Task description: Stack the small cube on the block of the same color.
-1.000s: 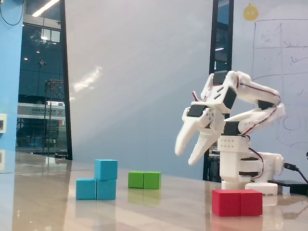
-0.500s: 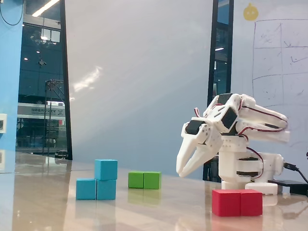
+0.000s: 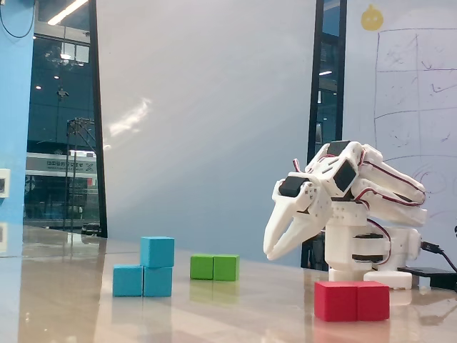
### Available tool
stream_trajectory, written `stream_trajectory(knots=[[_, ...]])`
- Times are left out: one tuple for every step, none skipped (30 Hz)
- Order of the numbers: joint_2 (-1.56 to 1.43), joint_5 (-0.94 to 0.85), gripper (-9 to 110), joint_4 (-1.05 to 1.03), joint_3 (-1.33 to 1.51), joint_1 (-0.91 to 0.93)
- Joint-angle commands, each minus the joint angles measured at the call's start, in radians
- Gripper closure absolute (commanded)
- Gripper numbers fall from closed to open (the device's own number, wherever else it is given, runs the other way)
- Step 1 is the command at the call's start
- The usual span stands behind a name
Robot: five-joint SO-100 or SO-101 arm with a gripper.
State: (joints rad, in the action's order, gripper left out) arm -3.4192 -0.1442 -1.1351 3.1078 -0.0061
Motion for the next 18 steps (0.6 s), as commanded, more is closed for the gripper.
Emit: stream_trajectory(knots=[[-0.032, 0.009, 102, -0.003, -0.011, -0.015], [-0.032, 0.008, 102, -0.003, -0.011, -0.015], [-0.032, 0.008, 102, -0.003, -0.011, -0.015], [-0.032, 0.006, 102, -0.003, -0.011, -0.015], [-0.032, 0.008, 102, -0.003, -0.011, -0.014], [-0.032, 0.008, 102, -0.002, -0.011, -0.011], [-0.032, 0.008, 102, -0.002, -0.011, -0.011], [-0.032, 0.008, 102, -0.002, -0.011, -0.012], [-0.032, 0.006, 102, -0.002, -0.011, -0.014], [-0.032, 0.003, 102, -0.002, -0.011, -0.015], [-0.032, 0.000, 102, -0.002, -0.011, -0.015], [-0.032, 0.000, 102, -0.002, -0.011, -0.015], [-0.032, 0.000, 102, -0.002, -0.012, -0.015], [-0.032, 0.000, 102, -0.002, -0.012, -0.015], [-0.032, 0.000, 102, -0.002, -0.012, -0.015], [-0.032, 0.000, 102, -0.002, -0.012, -0.014], [-0.031, 0.000, 102, -0.002, -0.014, -0.011], [-0.031, 0.000, 102, -0.002, -0.014, -0.011]])
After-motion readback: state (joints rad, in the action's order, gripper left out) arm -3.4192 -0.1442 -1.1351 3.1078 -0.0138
